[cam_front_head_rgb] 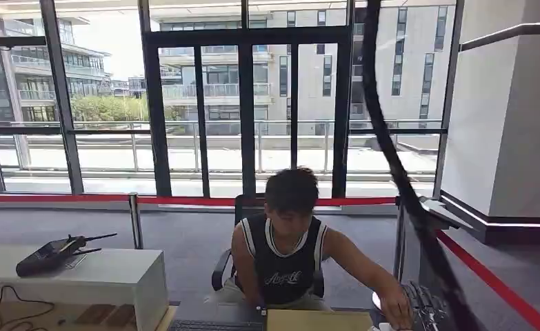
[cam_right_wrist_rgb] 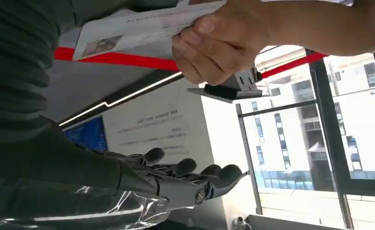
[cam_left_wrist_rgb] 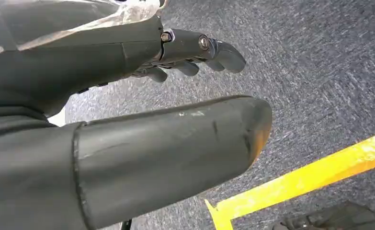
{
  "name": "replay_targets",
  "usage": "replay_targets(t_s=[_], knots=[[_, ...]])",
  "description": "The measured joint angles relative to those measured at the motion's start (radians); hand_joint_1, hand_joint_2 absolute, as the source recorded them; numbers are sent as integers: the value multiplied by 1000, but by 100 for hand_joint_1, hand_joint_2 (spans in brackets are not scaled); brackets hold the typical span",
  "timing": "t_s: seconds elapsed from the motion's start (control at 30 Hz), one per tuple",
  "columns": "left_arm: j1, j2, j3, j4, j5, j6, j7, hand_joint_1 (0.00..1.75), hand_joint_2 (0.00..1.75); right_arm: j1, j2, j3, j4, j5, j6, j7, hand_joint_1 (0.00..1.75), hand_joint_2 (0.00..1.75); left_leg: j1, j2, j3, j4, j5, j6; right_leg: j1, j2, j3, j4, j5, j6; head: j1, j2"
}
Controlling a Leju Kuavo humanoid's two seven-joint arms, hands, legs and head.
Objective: Pass the card to the sensor for recognition and then transmit it.
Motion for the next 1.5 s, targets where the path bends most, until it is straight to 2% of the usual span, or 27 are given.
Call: replay_targets(t_s=[0.1, 0.5, 0.6, 0.67, 0.77, 0.8, 0.83, 0.97, 1.2, 1.5], knots=[[0, 0, -1, 0, 1, 0, 0, 0, 0, 1, 0, 6, 2, -5, -3, 0, 175, 175, 0, 0, 0, 0, 0, 0, 0, 0, 0, 0, 0, 0, 0, 0], [0, 0, -1, 0, 3, 0, 5, 0, 0, 1, 3, 19, 2, -12, -7, -6, 175, 175, 0, 0, 0, 0, 0, 0, 0, 0, 0, 0, 0, 0, 0, 0], [0, 0, -2, 0, 6, 0, 6, 0, 0, 1, 5, 24, 2, -14, -17, -12, 161, 175, 0, 0, 0, 0, 0, 0, 0, 0, 0, 0, 0, 0, 0, 0], [0, 0, -1, 0, 6, 0, 6, 0, 0, 1, 7, 25, 3, -18, -22, -14, 162, 175, 0, 0, 0, 0, 0, 0, 0, 0, 0, 0, 0, 0, 0, 0], [0, 0, -1, 0, 6, 0, 6, 0, 0, 1, 11, 26, 3, -19, -26, -15, 155, 175, 0, 0, 0, 0, 0, 0, 0, 0, 0, 0, 0, 0, 0, 0], [0, 0, -1, 0, 8, 0, 6, 0, 0, 1, 13, 26, 3, -19, -27, -16, 161, 175, 0, 0, 0, 0, 0, 0, 0, 0, 0, 0, 0, 0, 0, 0], [0, 0, -1, 0, 8, 0, 6, 0, 0, 1, 14, 26, 4, -21, -30, -19, 157, 175, 0, 0, 0, 0, 0, 0, 0, 0, 0, 0, 0, 0, 0, 0], [0, 0, -2, 0, 12, 0, 8, 0, 0, 1, 21, 30, 8, -33, -47, -31, 175, 175, 0, 0, 0, 0, 0, 0, 0, 0, 0, 0, 0, 0, 0, 0], [0, 0, -3, 0, 23, 2, 9, 0, 0, 13, 25, 41, 8, -49, -52, -38, 175, 175, 0, 0, 0, 0, 0, 0, 0, 0, 0, 0, 0, 0, 0, 0], [0, 0, -5, 0, 40, 5, 31, 0, 0, 110, 13, 49, 6, -66, -29, -21, 175, 175, 0, 0, 0, 0, 0, 0, 0, 0, 0, 0, 0, 0, 0, 0]])
